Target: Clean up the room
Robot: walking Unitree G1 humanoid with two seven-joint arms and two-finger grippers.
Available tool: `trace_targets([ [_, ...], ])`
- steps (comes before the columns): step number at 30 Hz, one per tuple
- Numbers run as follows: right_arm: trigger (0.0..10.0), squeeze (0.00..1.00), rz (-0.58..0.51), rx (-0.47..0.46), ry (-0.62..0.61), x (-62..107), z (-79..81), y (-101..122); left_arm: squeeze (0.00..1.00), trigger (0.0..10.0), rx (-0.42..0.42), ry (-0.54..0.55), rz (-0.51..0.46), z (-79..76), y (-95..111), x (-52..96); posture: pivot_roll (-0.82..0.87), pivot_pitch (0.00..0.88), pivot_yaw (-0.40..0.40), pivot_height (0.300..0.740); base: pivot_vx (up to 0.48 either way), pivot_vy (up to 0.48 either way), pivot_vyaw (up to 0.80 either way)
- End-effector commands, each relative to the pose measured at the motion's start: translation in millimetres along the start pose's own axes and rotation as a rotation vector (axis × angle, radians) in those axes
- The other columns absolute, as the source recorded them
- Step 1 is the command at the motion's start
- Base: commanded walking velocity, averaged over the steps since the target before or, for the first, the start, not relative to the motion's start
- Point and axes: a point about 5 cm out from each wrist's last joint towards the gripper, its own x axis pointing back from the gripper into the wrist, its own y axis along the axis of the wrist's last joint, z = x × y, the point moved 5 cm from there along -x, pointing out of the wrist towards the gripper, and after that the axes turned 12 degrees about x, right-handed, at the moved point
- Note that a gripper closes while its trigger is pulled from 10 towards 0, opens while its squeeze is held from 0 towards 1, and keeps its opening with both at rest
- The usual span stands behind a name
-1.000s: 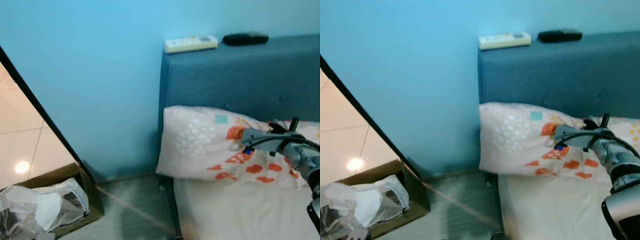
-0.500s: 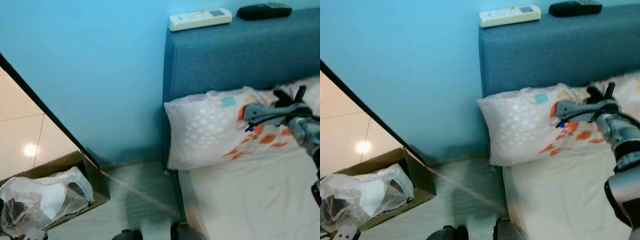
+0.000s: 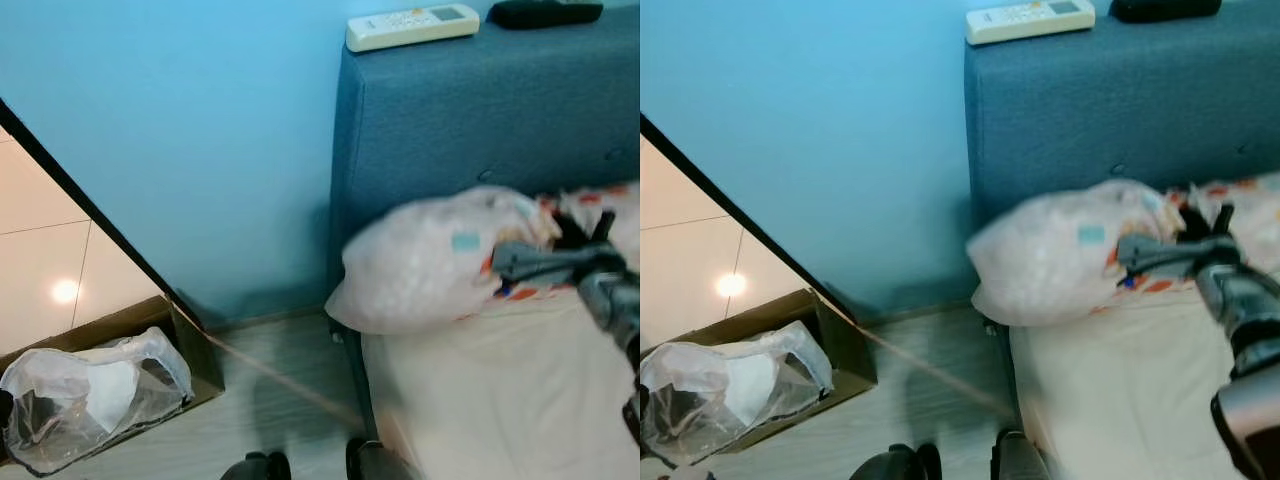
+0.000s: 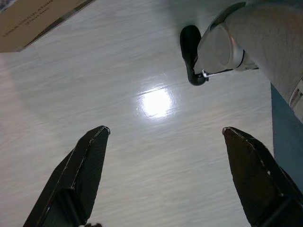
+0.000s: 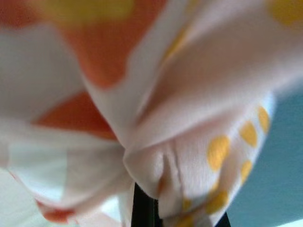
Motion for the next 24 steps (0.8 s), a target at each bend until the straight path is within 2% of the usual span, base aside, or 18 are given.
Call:
trace_targets([
  [1,10.0,0.0,0.031,-0.025,-0.004,5.1,6.8,-7,0.0,10.0,0.017,0.023,0.044,9.1,-13,11.3,0.1,0.381,0.086,0.74,0.0,0.0,0.0],
  [7,10.0,0.0,0.054,-0.026,0.049,13.7,24.9,-14,0.0,10.0,0.012,0.024,0.037,9.0,-9,10.7,0.1,0.371,0.084,0.74,0.0,0.0,0.0],
  [11,10.0,0.0,0.065,-0.032,0.065,14.9,27.8,-16,0.0,10.0,0.013,0.023,0.036,8.0,-8,9.3,0.1,0.368,0.083,0.74,0.0,0.0,0.0],
  [12,10.0,0.0,0.096,-0.046,0.12,18.5,36.9,-22,0.0,10.0,0.017,0.022,0.031,6.4,-7,7.2,0.1,0.359,0.08,0.74,0.0,0.0,0.0],
  [14,10.0,0.0,0.258,-0.17,0.338,37.5,72.2,-47,0.0,10.0,0.033,0.016,0.024,-0.3,-6,0.0,0.09,0.33,0.071,0.74,0.0,0.0,0.0],
  [15,10.0,0.0,0.258,-0.17,0.338,37.5,72.2,-47,0.0,10.0,0.033,0.016,0.024,-0.3,-6,0.0,0.09,0.33,0.071,0.74,0.0,0.0,0.0],
  [16,10.0,0.0,0.335,-0.248,0.442,49.7,88.9,-58,0.0,10.0,0.041,0.013,0.021,-3.8,-6,-3.9,0.08,0.319,0.068,0.74,0.0,0.0,0.0],
  [17,10.0,0.0,0.335,-0.248,0.442,49.7,88.9,-58,0.0,10.0,0.041,0.013,0.021,-3.8,-6,-3.9,0.08,0.319,0.068,0.74,0.0,0.0,0.0],
  [19,10.0,0.0,0.443,-0.345,0.576,70.0,110.3,-72,0.0,10.0,0.052,0.008,0.018,-9.9,-6,-10.4,0.07,0.299,0.063,0.74,0.0,0.0,0.0],
  [21,10.0,0.0,0.492,-0.393,0.641,81.8,121.3,-77,0.0,10.0,0.061,0.01,0.015,-12.6,-5,-14.3,0.07,0.287,0.059,0.74,0.0,0.0,0.0],
  [24,10.0,0.0,0.53,-0.436,0.674,89.9,129.0,-80,0.0,10.0,0.067,0.014,0.013,-13.6,-4,-16.6,0.07,0.272,0.056,0.74,0.0,0.0,0.0],
])
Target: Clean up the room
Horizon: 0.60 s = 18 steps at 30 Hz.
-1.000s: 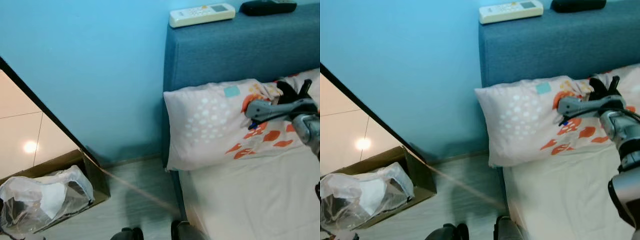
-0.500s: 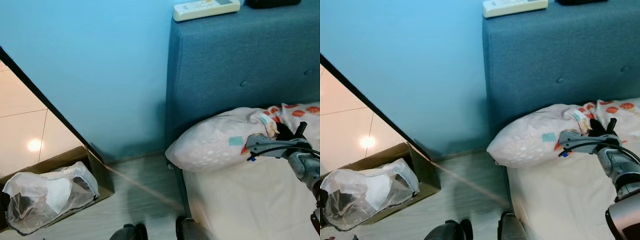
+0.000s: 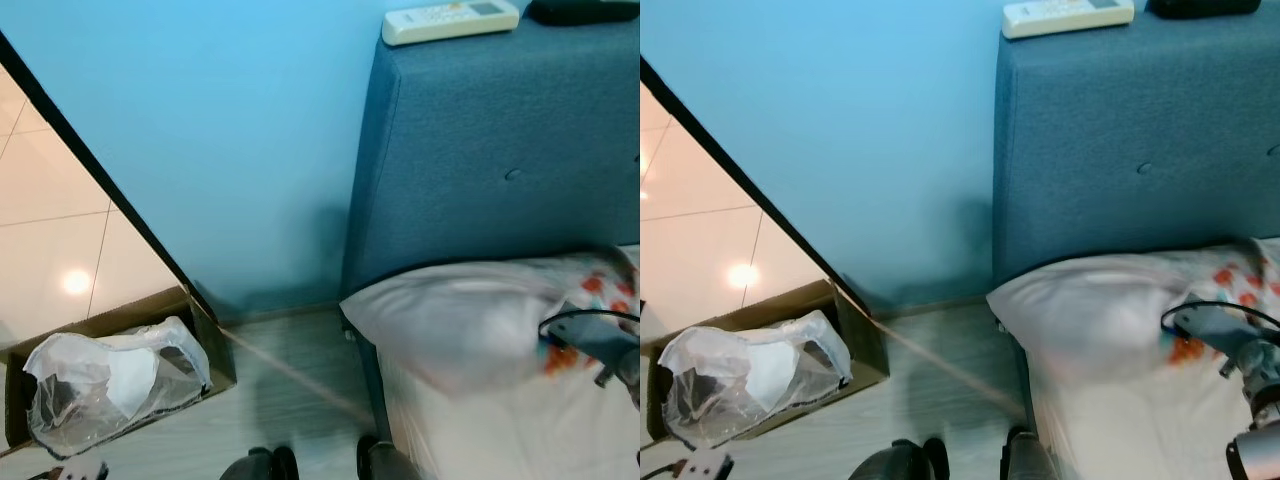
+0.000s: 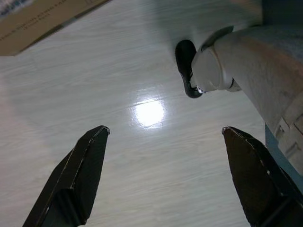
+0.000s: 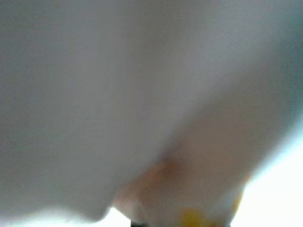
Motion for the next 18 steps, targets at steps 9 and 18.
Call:
trace_targets([
  [9,10.0,0.0,0.048,-0.297,0.17,0.1,46.9,-7,0.0,10.0,0.043,0.032,0.058,1.4,-20,2.0,0.06,0.251,0.047,0.74,0.0,0.0,0.0],
  [18,10.0,1.0,-0.009,-0.386,0.437,8.3,104.4,29,0.0,10.0,0.061,0.033,0.052,-8.6,-20,-9.6,0.04,0.218,0.028,0.74,0.0,0.0,0.0],
])
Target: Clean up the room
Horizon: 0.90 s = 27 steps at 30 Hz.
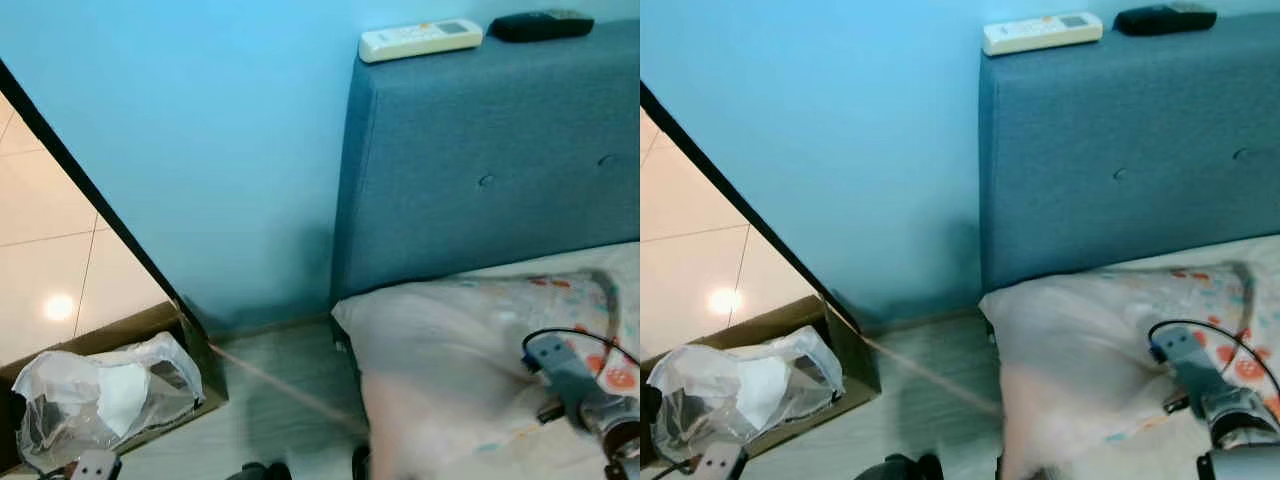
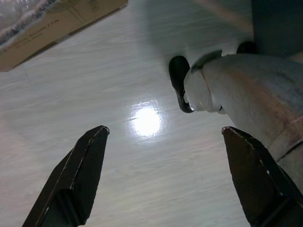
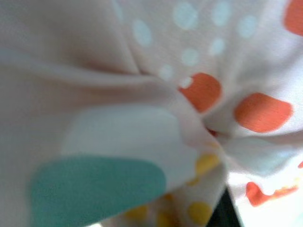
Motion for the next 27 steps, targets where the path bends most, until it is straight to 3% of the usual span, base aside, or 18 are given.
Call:
trace_targets([
  [1,10.0,1.0,0.052,0.022,0.012,-0.6,2.8,-15,0.0,10.0,0.014,0.017,0.047,2.4,-17,4.5,0.04,0.218,0.028,0.74,0.0,0.0,0.0],
  [2,10.0,1.0,0.052,0.022,0.012,-0.6,2.8,-15,0.0,10.0,0.014,0.017,0.047,2.4,-17,4.5,0.04,0.218,0.028,0.74,0.0,0.0,0.0],
  [5,10.0,1.0,0.071,0.031,-0.11,5.2,-22.8,-17,0.0,10.0,0.023,0.02,0.047,-2.3,-15,-1.7,0.03,0.184,0.019,0.74,0.0,0.0,0.0],
  [7,10.0,1.0,0.071,0.032,-0.131,6.5,-27.5,-17,0.0,10.0,0.024,0.02,0.047,-3.6,-15,-3.0,0.03,0.184,0.019,0.74,0.0,0.0,0.0],
  [10,10.0,1.0,0.077,0.054,-0.279,16.5,-57.9,-17,0.0,10.0,0.03,0.016,0.044,-9.2,-13,-8.4,0.03,0.164,0.015,0.74,0.0,0.0,0.0],
  [11,10.0,1.0,0.077,0.054,-0.279,16.5,-57.9,-17,0.0,10.0,0.03,0.016,0.044,-9.2,-13,-8.4,0.03,0.164,0.015,0.74,0.0,0.0,0.0],
  [13,10.0,1.0,0.077,0.064,-0.384,25.3,-79.0,-17,0.0,10.0,0.035,0.015,0.046,-12.9,-14,-11.6,0.02,0.144,0.011,0.74,0.0,0.0,0.0],
  [15,10.0,1.0,0.075,0.067,-0.417,28.3,-85.5,-16,0.0,10.0,0.037,0.016,0.048,-14.2,-14,-12.8,0.02,0.14,0.01,0.74,0.0,0.0,0.0],
  [16,10.0,1.0,0.048,0.045,-0.451,32.1,-93.1,-10,0.0,10.0,0.04,0.017,0.049,-15.2,-14,-13.9,0.02,0.129,0.007,0.74,0.0,0.0,0.0],
  [18,10.0,1.0,-0.11,-0.064,-0.458,38.6,-102.2,24,0.0,10.0,0.05,0.02,0.052,-17.5,-13,-17.0,0.01,0.104,0.005,0.74,0.0,0.0,0.0],
  [20,10.0,1.0,-0.11,-0.064,-0.458,38.6,-102.2,24,0.0,10.0,0.05,0.02,0.052,-17.5,-13,-17.0,0.01,0.104,0.005,0.74,0.0,0.0,0.0],
  [21,10.0,1.0,-0.172,-0.098,-0.45,41.2,-103.9,38,0.0,10.0,0.053,0.022,0.053,-18.5,-12,-18.4,0.01,0.1,0.004,0.74,0.0,0.0,0.0],
  [24,10.0,1.0,-0.224,-0.115,-0.435,42.9,-103.6,50,0.0,10.0,0.054,0.023,0.053,-19.1,-12,-19.2,0.01,0.1,0.004,0.74,0.0,0.0,0.0],
  [25,10.0,0.0,-0.38,-0.229,-0.339,48.0,-96.5,88,0.0,10.0,0.062,0.028,0.053,-22.1,-10,-22.7,-0.01,0.049,-0.01,0.74,0.0,0.0,0.0],
  [27,10.0,0.0,-0.605,-0.335,-0.167,62.4,-78.6,150,0.0,10.0,0.08,0.043,0.048,-28.0,-4,-30.3,-0.02,0.008,-0.022,0.74,0.0,0.0,0.0],
])
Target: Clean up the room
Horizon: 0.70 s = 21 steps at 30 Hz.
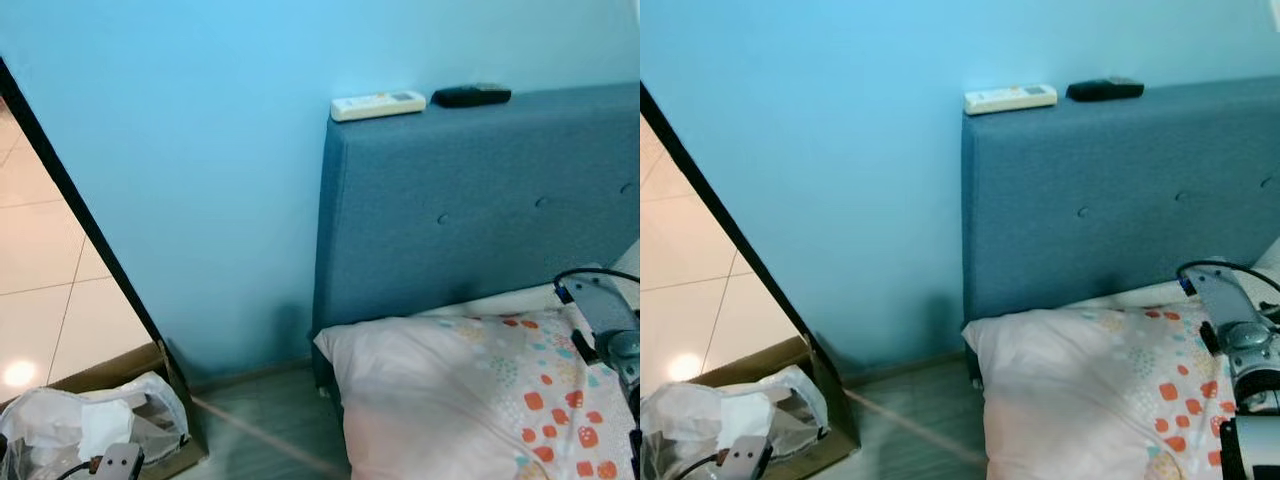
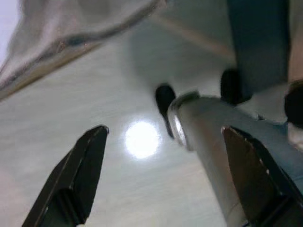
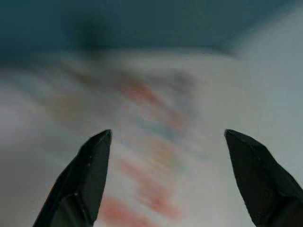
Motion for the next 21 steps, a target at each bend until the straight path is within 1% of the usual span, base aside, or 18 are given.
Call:
trace_targets([
  [1,10.0,0.0,-0.144,-0.105,0.107,-1.8,18.7,42,0.0,10.0,0.009,-0.002,-0.002,-10.8,4,-7.4,-0.02,0.003,-0.024,0.74,0.0,0.0,0.0],
  [2,10.0,0.0,-0.144,-0.105,0.107,-1.8,18.7,42,0.0,10.0,0.009,-0.002,-0.002,-10.8,4,-7.4,-0.02,0.003,-0.024,0.74,0.0,0.0,0.0],
  [3,10.0,0.0,-0.172,-0.114,0.148,-3.2,33.7,52,0.0,10.0,0.025,0.013,-0.009,-11.7,8,-9.7,-0.03,0.0,-0.032,0.74,0.0,0.0,0.0],
  [4,10.0,0.0,-0.172,-0.114,0.148,-3.2,33.7,52,0.0,10.0,0.025,0.013,-0.009,-11.7,8,-9.7,-0.03,0.0,-0.032,0.74,0.0,0.0,0.0],
  [5,10.0,0.0,-0.179,-0.124,0.171,-5.1,49.6,58,0.0,10.0,0.041,0.026,-0.02,-12.9,13,-12.2,-0.04,0.0,-0.036,0.74,0.0,0.0,0.0],
  [6,10.0,0.0,-0.179,-0.124,0.171,-5.1,49.6,58,0.0,10.0,0.041,0.026,-0.02,-12.9,13,-12.2,-0.04,0.0,-0.036,0.74,0.0,0.0,0.0],
  [8,10.0,0.0,-0.172,-0.183,0.229,-7.3,88.4,69,0.0,10.0,0.071,0.052,-0.042,-15.6,23,-16.8,-0.05,0.0,-0.044,0.74,0.0,0.0,0.0],
  [9,10.0,0.0,-0.172,-0.183,0.229,-7.3,88.4,69,0.0,10.0,0.071,0.052,-0.042,-15.6,23,-16.8,-0.05,0.0,-0.044,0.74,0.0,0.0,0.0],
  [10,10.0,0.0,-0.165,-0.211,0.25,-7.3,104.9,72,0.0,10.0,0.078,0.057,-0.049,-17.7,26,-18.7,-0.05,0.0,-0.042,0.735,0.0,0.0,0.0],
  [11,10.0,0.0,-0.162,-0.229,0.266,-6.9,116.8,75,0.0,10.0,0.081,0.058,-0.053,-19.6,29,-20.2,-0.05,0.0,-0.041,0.73,0.0,0.0,0.0],
  [12,10.0,0.0,-0.162,-0.229,0.266,-6.9,116.8,75,0.0,10.0,0.081,0.058,-0.053,-19.6,29,-20.2,-0.05,0.0,-0.041,0.73,0.0,0.0,0.0],
  [13,10.0,0.0,-0.154,-0.246,0.273,-6.7,125.4,74,0.0,10.0,0.083,0.058,-0.055,-21.1,31,-21.3,-0.05,0.0,-0.041,0.725,0.0,0.0,0.0],
  [14,10.0,0.0,-0.154,-0.246,0.273,-6.7,125.4,74,0.0,10.0,0.083,0.058,-0.055,-21.1,31,-21.3,-0.05,0.0,-0.041,0.725,0.0,0.0,0.0],
  [15,10.0,0.0,-0.115,-0.298,0.26,-7.4,135.9,64,0.0,10.0,0.089,0.065,-0.049,-21.8,30,-22.0,-0.04,0.0,-0.045,0.715,0.0,0.0,0.0],
  [16,10.0,0.0,-0.115,-0.298,0.26,-7.4,135.9,64,0.0,10.0,0.089,0.065,-0.049,-21.8,30,-22.0,-0.04,0.0,-0.045,0.715,0.0,0.0,0.0],
  [18,10.0,0.0,-0.083,-0.348,0.245,-7.9,140.7,52,0.0,10.0,0.098,0.079,-0.038,-19.8,26,-21.3,-0.04,0.0,-0.045,0.705,0.0,0.0,0.0],
  [19,10.0,0.0,-0.083,-0.348,0.245,-7.9,140.7,52,0.0,10.0,0.098,0.079,-0.038,-19.8,26,-21.3,-0.04,0.0,-0.045,0.705,0.0,0.0,0.0],
  [21,10.0,0.0,-0.067,-0.365,0.238,-7.9,143.9,43,0.0,10.0,0.101,0.092,-0.022,-16.9,20,-19.8,-0.04,0.0,-0.042,0.695,0.0,0.0,0.0],
])
